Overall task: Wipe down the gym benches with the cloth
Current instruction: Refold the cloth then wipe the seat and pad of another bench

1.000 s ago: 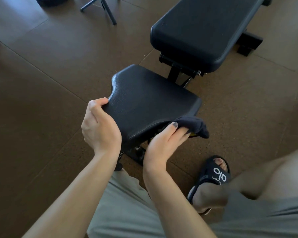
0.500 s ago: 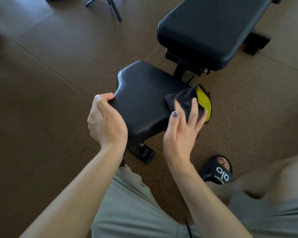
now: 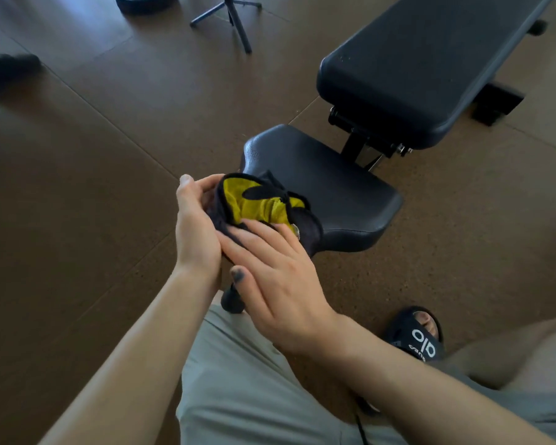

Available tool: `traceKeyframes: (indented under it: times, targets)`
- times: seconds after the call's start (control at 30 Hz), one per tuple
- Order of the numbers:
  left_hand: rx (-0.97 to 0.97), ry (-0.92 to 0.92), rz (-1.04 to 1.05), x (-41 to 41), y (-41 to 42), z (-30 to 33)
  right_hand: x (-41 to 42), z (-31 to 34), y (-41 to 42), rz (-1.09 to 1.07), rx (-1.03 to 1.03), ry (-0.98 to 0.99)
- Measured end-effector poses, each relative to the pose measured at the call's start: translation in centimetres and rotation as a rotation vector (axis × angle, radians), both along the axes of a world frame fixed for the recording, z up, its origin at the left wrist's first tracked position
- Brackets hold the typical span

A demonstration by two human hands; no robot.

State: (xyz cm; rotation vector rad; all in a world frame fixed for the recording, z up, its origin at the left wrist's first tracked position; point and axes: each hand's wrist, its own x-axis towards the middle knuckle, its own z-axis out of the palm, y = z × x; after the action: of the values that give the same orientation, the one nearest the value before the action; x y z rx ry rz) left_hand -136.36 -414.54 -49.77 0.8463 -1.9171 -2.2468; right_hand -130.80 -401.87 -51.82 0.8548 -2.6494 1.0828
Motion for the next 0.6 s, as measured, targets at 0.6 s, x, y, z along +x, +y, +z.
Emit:
traceKeyframes:
  times: [0.6]
  targets:
    - [-0.238, -0.134, -0.13, -0.3, 1.2, -0.5, -11.2, -0.6, 1.4, -0.173, 0.313, -0.292]
